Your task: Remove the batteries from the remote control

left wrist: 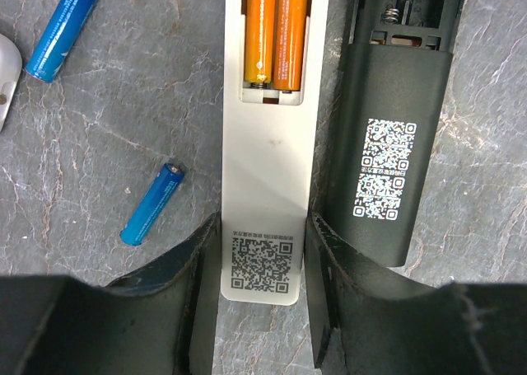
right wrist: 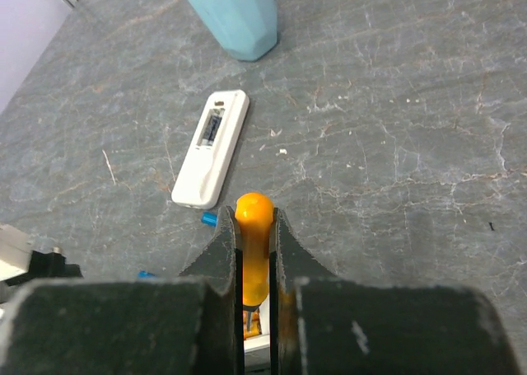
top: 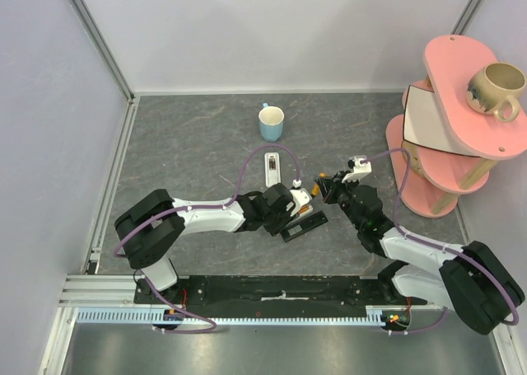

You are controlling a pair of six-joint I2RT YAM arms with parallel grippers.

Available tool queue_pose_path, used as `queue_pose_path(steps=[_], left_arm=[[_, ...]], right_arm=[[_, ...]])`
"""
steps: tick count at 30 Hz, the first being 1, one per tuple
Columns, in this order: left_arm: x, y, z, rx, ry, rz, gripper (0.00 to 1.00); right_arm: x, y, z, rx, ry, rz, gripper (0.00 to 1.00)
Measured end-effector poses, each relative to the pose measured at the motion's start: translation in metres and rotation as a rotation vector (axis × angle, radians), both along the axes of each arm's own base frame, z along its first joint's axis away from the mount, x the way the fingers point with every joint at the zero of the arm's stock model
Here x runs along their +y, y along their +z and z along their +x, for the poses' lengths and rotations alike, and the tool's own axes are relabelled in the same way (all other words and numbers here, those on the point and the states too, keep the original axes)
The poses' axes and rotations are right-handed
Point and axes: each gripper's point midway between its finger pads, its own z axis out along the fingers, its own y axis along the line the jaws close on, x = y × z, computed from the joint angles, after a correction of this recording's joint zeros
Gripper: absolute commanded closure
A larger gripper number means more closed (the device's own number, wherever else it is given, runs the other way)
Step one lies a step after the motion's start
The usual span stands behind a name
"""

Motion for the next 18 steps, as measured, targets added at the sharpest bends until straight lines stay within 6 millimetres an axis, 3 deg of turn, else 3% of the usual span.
queue_pose_path(steps=[4,18], left_arm=[[-0.0002,0.0001,0.0002,0.000,0.000,0.000,0.67],[-0.0004,-0.0003,0.0002,0.002,0.000,0.003,0.67]], right_arm=[[0.0029,-0.0121,0.0019,0.030,0.005,-0.009,1.00],[-0.0042,-0.0107,0.0038,0.030,-0.032,-0.024,1.00]])
